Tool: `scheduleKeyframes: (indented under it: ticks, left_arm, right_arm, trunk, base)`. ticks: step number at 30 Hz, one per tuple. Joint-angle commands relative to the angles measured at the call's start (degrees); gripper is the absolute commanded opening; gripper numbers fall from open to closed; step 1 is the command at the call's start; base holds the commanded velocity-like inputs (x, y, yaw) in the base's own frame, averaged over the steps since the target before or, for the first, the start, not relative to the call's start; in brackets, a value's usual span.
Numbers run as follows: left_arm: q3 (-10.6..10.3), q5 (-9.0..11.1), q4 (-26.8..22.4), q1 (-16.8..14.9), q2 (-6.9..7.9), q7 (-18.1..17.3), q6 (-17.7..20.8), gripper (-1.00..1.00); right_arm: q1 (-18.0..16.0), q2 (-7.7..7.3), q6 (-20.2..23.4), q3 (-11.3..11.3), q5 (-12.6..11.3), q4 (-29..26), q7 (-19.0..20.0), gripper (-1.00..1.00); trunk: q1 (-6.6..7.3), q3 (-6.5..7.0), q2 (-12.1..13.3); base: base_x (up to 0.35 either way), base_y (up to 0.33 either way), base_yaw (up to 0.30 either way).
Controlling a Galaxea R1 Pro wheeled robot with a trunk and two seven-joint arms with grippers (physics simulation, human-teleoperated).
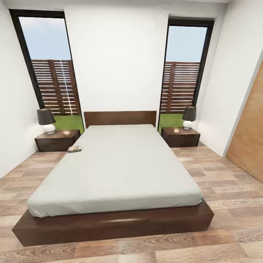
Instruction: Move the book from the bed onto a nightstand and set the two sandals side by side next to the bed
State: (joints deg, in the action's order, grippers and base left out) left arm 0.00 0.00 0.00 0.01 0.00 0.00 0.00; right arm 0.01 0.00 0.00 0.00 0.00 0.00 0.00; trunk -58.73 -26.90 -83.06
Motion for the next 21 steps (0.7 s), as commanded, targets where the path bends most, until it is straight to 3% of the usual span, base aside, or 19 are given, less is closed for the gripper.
scheduleKeyframes:
  ticks: [1,9,21]
  left_arm:
    - [0.0,0.0,0.0,0.0,0.0,0.0,0.0,1.0]
    - [0.3,0.0,0.0,-0.1,-0.26,-0.1,0.2,1.0]
    - [0.2,0.1,-3.9,-0.1,-0.44,-0.1,0.3,1.0]
  right_arm:
    - [0.0,0.0,0.0,0.0,0.0,0.0,0.0,1.0]
    - [-0.1,0.0,0.1,-0.2,0.0,0.1,-0.1,1.0]
    - [-0.1,0.0,0.2,-0.4,-0.1,0.1,-0.2,1.0]
  trunk:
    - [0.0,-0.03,0.0]
    - [0.0,-0.03,0.0]
    - [0.0,-0.03,0.0]
  base:
    - [0.0,0.0,0.0]
    - [0.0,0.0,0.0]
    - [0.0,0.0,-0.032]
